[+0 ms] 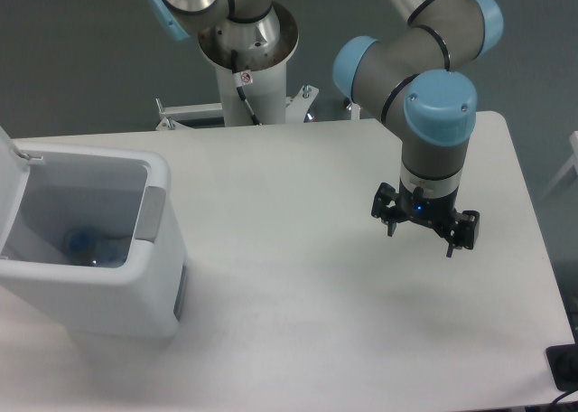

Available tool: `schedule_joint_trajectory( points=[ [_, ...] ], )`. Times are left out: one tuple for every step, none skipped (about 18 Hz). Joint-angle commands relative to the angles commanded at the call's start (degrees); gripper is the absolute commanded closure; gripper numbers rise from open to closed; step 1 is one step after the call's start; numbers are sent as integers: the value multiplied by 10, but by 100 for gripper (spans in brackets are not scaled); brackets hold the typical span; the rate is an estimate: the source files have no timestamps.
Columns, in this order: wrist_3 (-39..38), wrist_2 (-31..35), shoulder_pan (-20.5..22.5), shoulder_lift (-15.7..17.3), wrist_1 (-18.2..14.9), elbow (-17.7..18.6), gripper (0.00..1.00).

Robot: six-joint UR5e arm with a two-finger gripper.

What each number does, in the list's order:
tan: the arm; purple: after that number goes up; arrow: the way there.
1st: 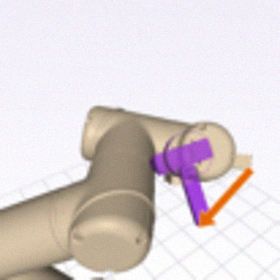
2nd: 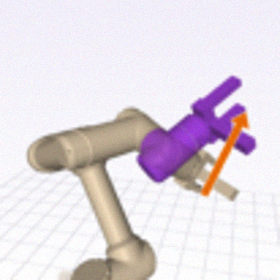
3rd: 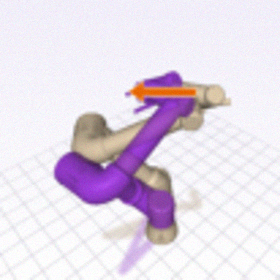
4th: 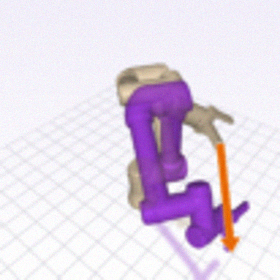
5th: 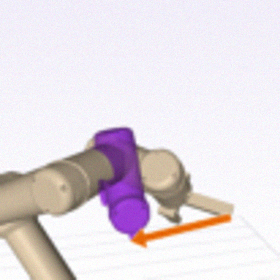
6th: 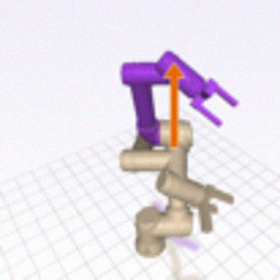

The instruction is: Place the trash in the trash can

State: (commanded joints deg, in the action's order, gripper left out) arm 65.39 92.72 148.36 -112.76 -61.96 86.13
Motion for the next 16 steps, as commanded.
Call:
schedule_joint_trajectory(
  points=[
    [4,-1,1,0,0,0,0],
    [22,-1,3,-1,-11,2,0],
    [36,1,3,-3,-17,4,0],
    [48,0,3,-4,-15,12,0],
    [57,0,4,-4,-12,17,0],
    [70,0,6,-4,-15,15,0],
    [84,-1,10,-4,-19,12,0],
    [98,-1,11,-4,-20,14,0],
    [103,0,11,-4,-19,17,0],
    [103,0,11,-4,-18,18,0],
    [103,0,11,-5,-18,18,0],
    [104,0,11,-6,-18,18,0],
    [103,-1,11,-6,-17,18,0],
    [103,0,10,-6,-16,18,0],
    [103,-1,10,-7,-16,18,0],
    [103,-1,10,-6,-15,18,0]
  ],
)
